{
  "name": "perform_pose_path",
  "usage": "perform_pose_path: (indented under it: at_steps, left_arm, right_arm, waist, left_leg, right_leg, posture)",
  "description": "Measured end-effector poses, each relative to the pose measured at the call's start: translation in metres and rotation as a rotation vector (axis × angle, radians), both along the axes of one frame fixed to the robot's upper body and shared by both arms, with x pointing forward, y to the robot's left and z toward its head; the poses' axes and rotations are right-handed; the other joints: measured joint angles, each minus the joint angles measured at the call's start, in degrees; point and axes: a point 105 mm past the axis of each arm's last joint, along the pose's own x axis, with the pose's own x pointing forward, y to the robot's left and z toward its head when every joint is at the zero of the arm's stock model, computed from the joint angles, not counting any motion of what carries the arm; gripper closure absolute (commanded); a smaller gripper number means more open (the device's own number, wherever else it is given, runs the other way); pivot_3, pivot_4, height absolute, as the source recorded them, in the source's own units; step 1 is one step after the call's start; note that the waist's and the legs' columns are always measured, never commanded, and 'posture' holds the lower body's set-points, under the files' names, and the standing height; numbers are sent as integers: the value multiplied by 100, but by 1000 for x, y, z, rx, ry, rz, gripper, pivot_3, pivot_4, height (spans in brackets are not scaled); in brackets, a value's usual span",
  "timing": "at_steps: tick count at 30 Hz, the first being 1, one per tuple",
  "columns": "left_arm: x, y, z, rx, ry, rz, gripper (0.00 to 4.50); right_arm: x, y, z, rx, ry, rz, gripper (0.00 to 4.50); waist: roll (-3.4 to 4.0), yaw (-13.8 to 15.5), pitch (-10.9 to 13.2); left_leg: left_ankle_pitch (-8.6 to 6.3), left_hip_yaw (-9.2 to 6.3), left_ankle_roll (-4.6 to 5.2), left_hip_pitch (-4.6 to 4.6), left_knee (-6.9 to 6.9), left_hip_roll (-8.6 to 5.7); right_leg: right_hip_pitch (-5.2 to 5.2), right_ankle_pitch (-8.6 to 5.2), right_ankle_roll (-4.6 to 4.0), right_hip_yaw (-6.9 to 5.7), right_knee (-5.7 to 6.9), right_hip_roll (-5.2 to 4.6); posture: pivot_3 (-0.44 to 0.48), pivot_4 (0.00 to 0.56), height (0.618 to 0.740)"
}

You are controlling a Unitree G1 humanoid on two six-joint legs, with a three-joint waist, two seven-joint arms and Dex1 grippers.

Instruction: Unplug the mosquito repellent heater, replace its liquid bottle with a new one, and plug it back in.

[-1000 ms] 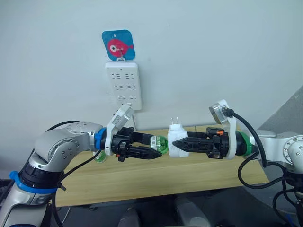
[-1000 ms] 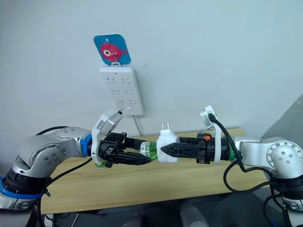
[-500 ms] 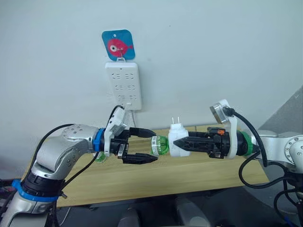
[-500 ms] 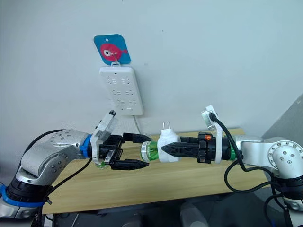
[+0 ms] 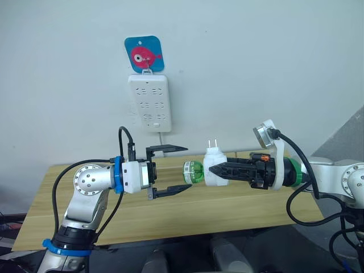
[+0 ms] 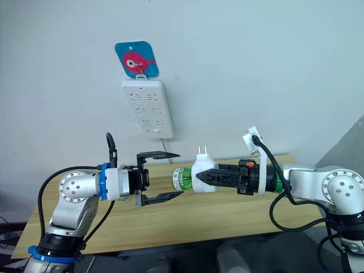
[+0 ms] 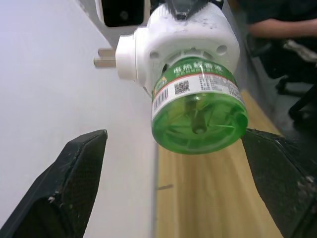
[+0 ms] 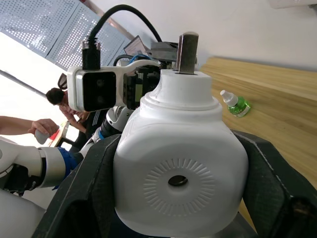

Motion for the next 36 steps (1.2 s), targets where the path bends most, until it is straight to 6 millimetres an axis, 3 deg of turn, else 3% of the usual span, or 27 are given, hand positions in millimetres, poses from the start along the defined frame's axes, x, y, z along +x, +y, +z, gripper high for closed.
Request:
perform_pose_path:
  at_steps: [5,12,15,20,22,26,32,36]
  left_arm:
    - [-1,-12,3,-24,-31,-34,0]
    - [-2,-14,3,-32,-17,-51,0]
    - [-2,-14,3,-33,-14,-53,557]
    - [-5,-16,1,-28,13,-76,2027]
    - [-8,-15,3,-15,32,-89,2238]
    - [-15,-11,8,42,112,-134,2238]
    - [-11,-9,28,189,789,-128,2238]
    - [-10,-8,31,187,1062,-137,2238]
  right_arm:
    - [1,0,0,0,2,-3,1485]
    - [1,-1,-1,-3,2,-6,1485]
    - [1,-1,-1,-6,3,-10,1485]
    - [3,-1,1,0,-5,-21,1485]
    - [2,-1,0,2,-2,-16,1485]
    - [-5,2,1,6,-1,21,1485]
    - [-10,5,2,11,-10,65,1485]
    - [-11,6,4,12,-31,83,1485]
  waist:
    - [0,-27,0]
    - [1,-56,-1]
    - [1,-55,-1]
    - [1,-55,-1]
    - [1,-57,-1]
    - [1,-55,-1]
    - [-6,-47,6]
    - [-6,-58,8]
  left_leg:
    - [0,-3,0,-1,-1,1]
    - [0,-3,0,1,0,1]
    - [0,-3,0,1,0,1]
    - [0,-3,0,1,0,1]
    - [0,-4,0,1,0,1]
    - [0,-7,0,2,-1,2]
    - [0,-19,0,6,5,-1]
    - [0,-19,0,7,-1,1]
  right_leg:
    - [0,0,0,-3,0,0]
    - [0,0,1,-2,4,1]
    - [0,0,1,-2,4,1]
    - [0,0,1,-3,4,1]
    - [0,0,1,-3,5,1]
    - [0,-1,2,-5,6,2]
    - [4,-3,4,-17,20,5]
    - [-1,-5,0,-19,21,6]
  posture:
    - [-199,103,724]
    - [-203,100,724]
    - [-203,100,724]
    - [-201,97,724]
    - [-195,98,724]
    - [-188,98,724]
    - [-178,102,724]
    - [-178,102,724]
